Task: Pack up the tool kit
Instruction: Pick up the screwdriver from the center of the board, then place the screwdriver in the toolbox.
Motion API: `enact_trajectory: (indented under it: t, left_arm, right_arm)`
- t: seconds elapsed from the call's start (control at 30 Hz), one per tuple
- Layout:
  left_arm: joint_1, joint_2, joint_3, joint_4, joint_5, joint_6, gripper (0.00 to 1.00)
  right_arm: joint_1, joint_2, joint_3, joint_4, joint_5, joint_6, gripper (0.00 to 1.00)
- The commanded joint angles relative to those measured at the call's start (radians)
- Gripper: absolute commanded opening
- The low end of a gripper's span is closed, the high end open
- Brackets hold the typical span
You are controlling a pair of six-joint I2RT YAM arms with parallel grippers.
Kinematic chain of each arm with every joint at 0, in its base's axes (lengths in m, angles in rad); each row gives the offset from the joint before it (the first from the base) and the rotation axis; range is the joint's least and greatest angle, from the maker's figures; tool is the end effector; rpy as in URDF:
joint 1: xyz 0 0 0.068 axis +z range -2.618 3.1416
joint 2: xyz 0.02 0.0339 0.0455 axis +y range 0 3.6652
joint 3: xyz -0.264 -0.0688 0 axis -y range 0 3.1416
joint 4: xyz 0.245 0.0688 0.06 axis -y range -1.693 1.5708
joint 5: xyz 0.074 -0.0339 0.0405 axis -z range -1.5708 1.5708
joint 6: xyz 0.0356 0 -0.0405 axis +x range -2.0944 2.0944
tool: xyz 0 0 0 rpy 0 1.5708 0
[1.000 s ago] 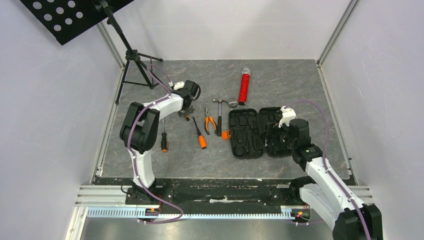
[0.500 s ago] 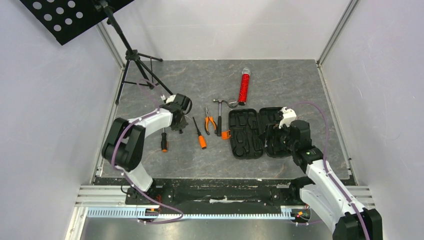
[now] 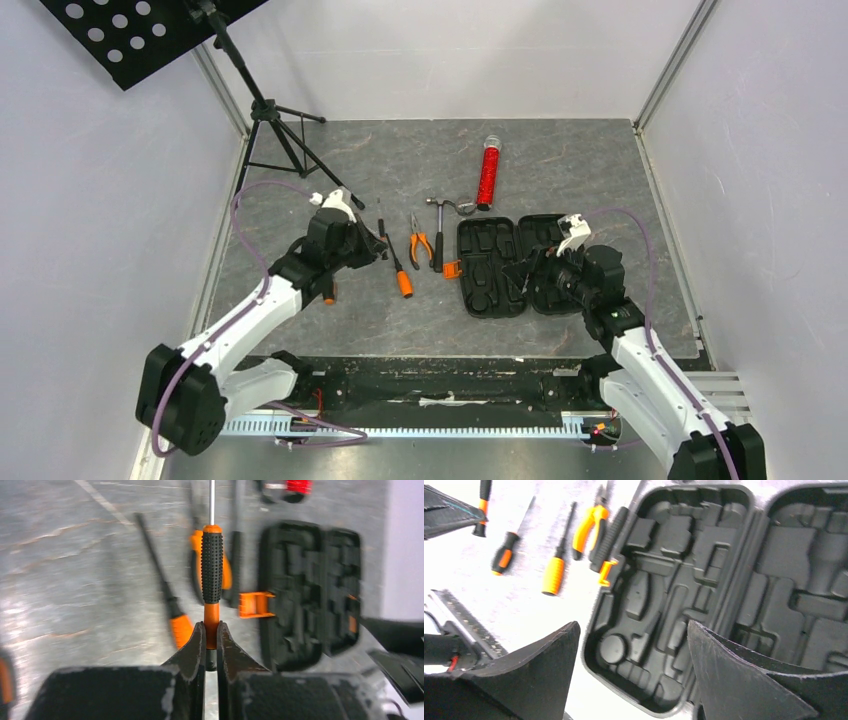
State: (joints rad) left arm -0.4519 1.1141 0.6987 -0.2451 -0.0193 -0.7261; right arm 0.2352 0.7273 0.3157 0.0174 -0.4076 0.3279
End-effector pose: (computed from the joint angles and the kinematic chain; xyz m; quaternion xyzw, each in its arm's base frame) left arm 0.2149 -0.1035 0.2392 -0.1270 0.8891 -0.2370 0.3703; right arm 0.1619 0.0533 0.2050 -0.0745 0.8190 0.3127 0.4753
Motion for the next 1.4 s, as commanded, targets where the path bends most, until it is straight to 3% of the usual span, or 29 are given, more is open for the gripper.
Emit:
enact_trajectory:
  t: [0.0,0.37,0.63,0.97,1.1,1.37]
  left_arm:
    - [-0.076,-0.092,-0.044,0.239,0.161,-0.062,0.02]
    - [-0.324,-0.058,-0.068,0.652,0.189,-0.243,0.02]
    - [-0.414,0.012,-0.032,0.754,0.170,-0.274,0.02]
    - [-0.475,0.058,-0.014,0.814,0.156,-0.285,0.02]
    - [-0.482,0.055,-0.018,0.831,0.143,-0.283,0.02]
    - [-0.484,0.065,-0.013,0.832,0.136,-0.280,0.02]
  right_arm:
    - [0.024,0.000,-0.022,0.215,-0.090,0.162,0.80]
    - [0.112,0.069,-0.017,0.610,-0.120,0.437,0.69]
    - [0.150,0.171,0.076,0.805,-0.143,0.531,0.64]
    - [0.186,0.245,0.157,0.815,-0.139,0.535,0.58]
    - [0.197,0.241,0.166,0.727,-0.110,0.491,0.55]
    - [0.207,0.230,0.157,0.709,-0.120,0.486,0.41]
